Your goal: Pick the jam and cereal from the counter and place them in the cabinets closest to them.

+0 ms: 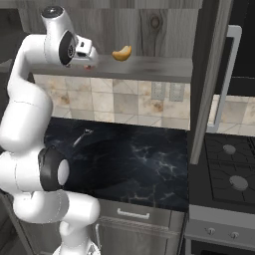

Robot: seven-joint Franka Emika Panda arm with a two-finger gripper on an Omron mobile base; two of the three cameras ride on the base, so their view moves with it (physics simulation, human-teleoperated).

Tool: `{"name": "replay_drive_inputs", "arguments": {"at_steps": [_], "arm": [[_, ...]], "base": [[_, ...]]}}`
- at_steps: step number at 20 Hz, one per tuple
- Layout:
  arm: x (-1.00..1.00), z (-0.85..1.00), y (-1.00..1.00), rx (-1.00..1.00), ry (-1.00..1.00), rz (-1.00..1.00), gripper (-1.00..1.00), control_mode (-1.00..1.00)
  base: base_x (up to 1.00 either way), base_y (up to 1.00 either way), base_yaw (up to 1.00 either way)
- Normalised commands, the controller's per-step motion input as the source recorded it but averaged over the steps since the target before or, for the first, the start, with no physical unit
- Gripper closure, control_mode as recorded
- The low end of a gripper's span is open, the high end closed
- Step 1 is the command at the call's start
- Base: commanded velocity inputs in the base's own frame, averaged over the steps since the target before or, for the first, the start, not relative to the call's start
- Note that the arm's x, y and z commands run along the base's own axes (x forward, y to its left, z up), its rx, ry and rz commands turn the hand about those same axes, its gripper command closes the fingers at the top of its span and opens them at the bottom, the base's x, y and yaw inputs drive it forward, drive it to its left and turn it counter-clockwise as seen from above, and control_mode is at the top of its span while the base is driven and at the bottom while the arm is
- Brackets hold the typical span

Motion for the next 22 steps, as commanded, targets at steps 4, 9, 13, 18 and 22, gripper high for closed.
{"name": "replay_drive_inputs", "arguments": {"at_steps": [4,9,13,18,22], "arm": [[-1.0,-0.37,-0.3,0.0,-0.01,0.03,-1.0,-1.0],[-0.99,-0.42,-0.38,0.0,-0.01,0.01,-1.0,-1.0],[-0.91,-0.46,-0.32,0.0,0.0,0.0,-1.0,-1.0],[-0.73,-0.5,-0.2,-0.01,0.0,0.01,-1.0,-1.0],[-0.51,-0.38,-0.1,-0.02,0.0,0.02,-1.0,-1.0]], "base": [[0.0,0.0,0.0],[0.0,0.0,0.0],[0.0,0.0,0.0],[0.0,0.0,0.0],[0.0,0.0,0.0]]}}
